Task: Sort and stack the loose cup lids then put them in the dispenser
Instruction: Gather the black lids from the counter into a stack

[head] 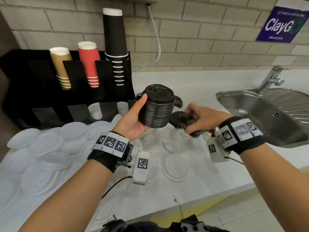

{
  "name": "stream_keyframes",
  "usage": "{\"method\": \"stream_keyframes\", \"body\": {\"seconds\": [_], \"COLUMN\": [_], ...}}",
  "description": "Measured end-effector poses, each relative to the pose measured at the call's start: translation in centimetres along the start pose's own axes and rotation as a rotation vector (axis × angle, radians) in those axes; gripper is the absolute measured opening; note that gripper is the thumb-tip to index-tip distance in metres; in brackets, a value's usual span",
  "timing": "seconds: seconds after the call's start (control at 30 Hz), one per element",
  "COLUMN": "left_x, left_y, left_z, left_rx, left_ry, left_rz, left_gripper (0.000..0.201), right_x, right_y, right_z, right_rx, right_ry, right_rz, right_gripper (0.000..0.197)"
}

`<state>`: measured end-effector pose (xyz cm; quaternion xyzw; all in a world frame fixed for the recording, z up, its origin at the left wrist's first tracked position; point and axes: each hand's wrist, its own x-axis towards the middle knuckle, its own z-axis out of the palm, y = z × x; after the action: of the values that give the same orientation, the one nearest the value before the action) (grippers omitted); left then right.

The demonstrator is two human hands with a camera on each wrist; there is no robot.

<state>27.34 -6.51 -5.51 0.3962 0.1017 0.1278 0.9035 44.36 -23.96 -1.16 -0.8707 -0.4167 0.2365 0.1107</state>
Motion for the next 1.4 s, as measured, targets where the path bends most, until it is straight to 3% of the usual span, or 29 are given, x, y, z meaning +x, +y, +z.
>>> {"method": "stream_keyframes", "body": {"seconds": [0.13, 0.2, 0.43, 0.63, 1.0, 1.27, 1.4], "left_x": [0.0, 0.0, -0.3, -0.6, -0.9, -1.1, -0.8], "left_y": [0.0, 0.0, -0.2, -0.2, -0.5, -1.0, -0.9], "left_z": [0.4, 0.5, 1.1, 1.4, 2.0, 2.1, 2.1], "left_rx": [0.006, 0.031, 0.154, 0.192, 0.224, 0.139, 0.075], "left_ry": [-0.014, -0.005, 0.016, 0.091, 0.109, 0.057, 0.012], "left_rz": [0.001, 0.005, 0.016, 0.037, 0.02, 0.005, 0.042], "left_gripper": [0.06, 0.059, 0.047, 0.068, 0.075, 0.068, 0.065], "right_x": [-0.4, -0.6, -1.2, -0.8, -1.0, -1.0, -1.1], "right_y": [-1.7, -2.9, -6.6, -7.4, -7.3, -6.7, -5.7], "right_z": [-3.6, -4.3, -4.1, -3.7, -4.7, -3.9, -4.2], "right_rx": [0.392, 0.477, 0.25, 0.104, 0.0, 0.035, 0.233], "right_ry": [0.225, 0.295, 0.198, 0.186, 0.129, 0.082, 0.137], "right_rz": [-0.146, -0.233, -0.446, -0.473, -0.465, -0.467, -0.49], "right_gripper": [0.049, 0.043, 0.052, 0.059, 0.072, 0.08, 0.077]}}
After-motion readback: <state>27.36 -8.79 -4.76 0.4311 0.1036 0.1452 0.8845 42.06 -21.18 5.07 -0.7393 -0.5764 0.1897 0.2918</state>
